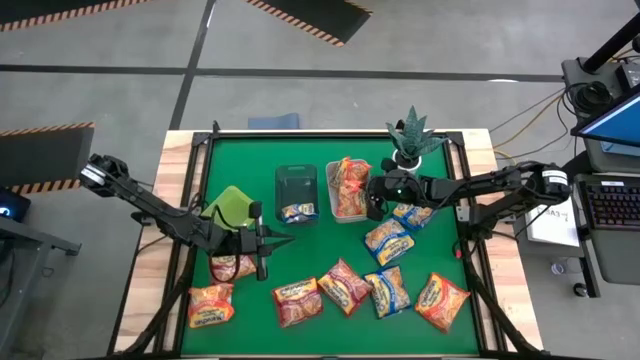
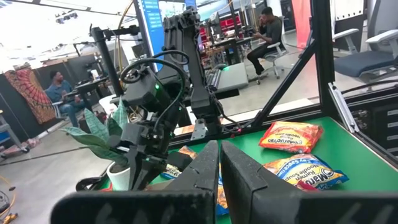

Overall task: Sort Maruchan noodles
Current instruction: Put the orange noodle pack into the gray bin

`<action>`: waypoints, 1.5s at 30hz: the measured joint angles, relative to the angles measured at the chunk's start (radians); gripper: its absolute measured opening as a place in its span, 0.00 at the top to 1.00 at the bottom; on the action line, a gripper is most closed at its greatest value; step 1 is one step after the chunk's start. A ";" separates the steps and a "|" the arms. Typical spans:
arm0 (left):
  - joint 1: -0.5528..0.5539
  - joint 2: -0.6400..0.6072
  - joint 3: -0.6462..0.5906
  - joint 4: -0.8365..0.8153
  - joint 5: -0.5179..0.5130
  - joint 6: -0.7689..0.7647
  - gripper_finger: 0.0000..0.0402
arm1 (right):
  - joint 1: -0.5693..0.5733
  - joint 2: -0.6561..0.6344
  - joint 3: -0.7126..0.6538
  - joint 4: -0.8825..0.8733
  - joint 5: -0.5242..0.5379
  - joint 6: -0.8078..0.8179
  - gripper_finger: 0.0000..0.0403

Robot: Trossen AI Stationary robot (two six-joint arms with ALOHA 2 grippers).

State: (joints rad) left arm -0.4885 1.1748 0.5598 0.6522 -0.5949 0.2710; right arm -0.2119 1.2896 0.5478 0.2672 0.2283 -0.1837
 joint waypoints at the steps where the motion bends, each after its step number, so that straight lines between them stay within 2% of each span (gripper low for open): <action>1: 0.000 0.000 0.000 0.000 0.000 0.000 1.00 | 0.002 0.000 0.000 0.000 0.000 0.000 0.98; 5: 0.001 0.000 0.000 0.000 0.000 0.000 1.00 | 0.017 -0.005 0.000 0.000 -0.009 -0.002 0.98; 9: 0.002 0.000 0.000 0.000 0.000 0.000 1.00 | 0.042 -0.006 0.000 0.004 -0.074 0.001 0.98; 17: 0.002 0.000 0.000 0.000 0.000 0.000 1.00 | 0.171 -0.006 0.000 0.003 -0.107 0.017 0.98; 19: 0.002 0.000 0.000 0.000 0.000 0.000 1.00 | 0.207 -0.006 0.002 -0.001 -0.094 0.029 0.98; 22: 0.005 0.000 0.000 0.000 0.000 0.000 1.00 | 0.237 -0.006 0.038 -0.022 0.007 0.031 0.98; 25: 0.010 0.000 0.000 0.001 0.000 -0.007 1.00 | 0.229 -0.008 0.109 -0.117 0.066 0.027 0.98; 32: 0.021 0.000 0.000 0.003 0.000 -0.014 1.00 | 0.163 -0.005 0.329 -0.445 0.061 0.075 0.98; 35: 0.025 0.000 0.000 0.003 0.000 -0.014 1.00 | 0.139 -0.005 0.394 -0.531 0.060 0.086 0.97; 38: 0.025 0.000 0.000 0.003 0.000 -0.015 1.00 | 0.122 -0.004 0.442 -0.602 0.045 0.075 0.92; 41: 0.025 0.000 0.000 0.003 0.000 -0.016 1.00 | 0.103 0.005 0.465 -0.627 0.009 0.057 0.83; 45: 0.025 0.000 0.001 0.001 0.000 -0.017 1.00 | 0.066 0.005 0.463 -0.650 -0.115 0.020 0.68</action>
State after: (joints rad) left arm -0.4637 1.1748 0.5606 0.6533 -0.5945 0.2540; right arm -0.1463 1.2945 1.0103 -0.3829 0.1135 -0.1637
